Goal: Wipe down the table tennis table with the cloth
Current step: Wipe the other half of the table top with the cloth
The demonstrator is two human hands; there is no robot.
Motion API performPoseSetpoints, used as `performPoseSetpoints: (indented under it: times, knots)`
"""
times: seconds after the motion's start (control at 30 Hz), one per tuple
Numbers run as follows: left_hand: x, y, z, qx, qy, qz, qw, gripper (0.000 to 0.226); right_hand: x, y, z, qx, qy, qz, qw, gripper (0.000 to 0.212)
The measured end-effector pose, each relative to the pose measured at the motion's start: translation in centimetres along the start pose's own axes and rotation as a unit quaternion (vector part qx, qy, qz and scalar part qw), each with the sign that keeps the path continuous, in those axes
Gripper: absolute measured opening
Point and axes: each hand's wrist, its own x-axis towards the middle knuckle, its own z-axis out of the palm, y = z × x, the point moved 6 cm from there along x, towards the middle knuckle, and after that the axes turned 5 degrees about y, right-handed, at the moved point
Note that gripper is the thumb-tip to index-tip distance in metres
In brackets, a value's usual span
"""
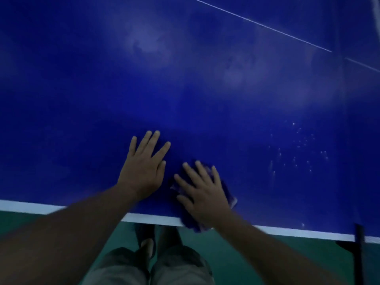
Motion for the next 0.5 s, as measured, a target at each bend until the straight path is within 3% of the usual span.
performPoseSetpoints:
  times: [0.2,0.3,0.4,0.5]
  knots:
    - [-4.6,-0.1,1.4,0.021,-0.006,0.003,1.000,0.061,7.4,3.5,-0.8,0.046,0.028,0.249,0.967,0.057]
    - [-4.6,-0.1,1.3,0.008,-0.004,0.004,1.000,0.062,3.6,-1.5,-0.1,0.037,0.058,0.199,0.978,0.055]
    - [-4.7,0.1,1.5,0.044,-0.018,0.014,0.999,0.064,-4.1,-4.4,1.0,0.021,0.023,0.114,0.993,0.053]
    - [-4.6,0.5,2.0,0.083,-0.042,0.035,0.995,0.065,-5.2,1.6,0.8,-0.023,-0.030,0.136,0.990,0.054]
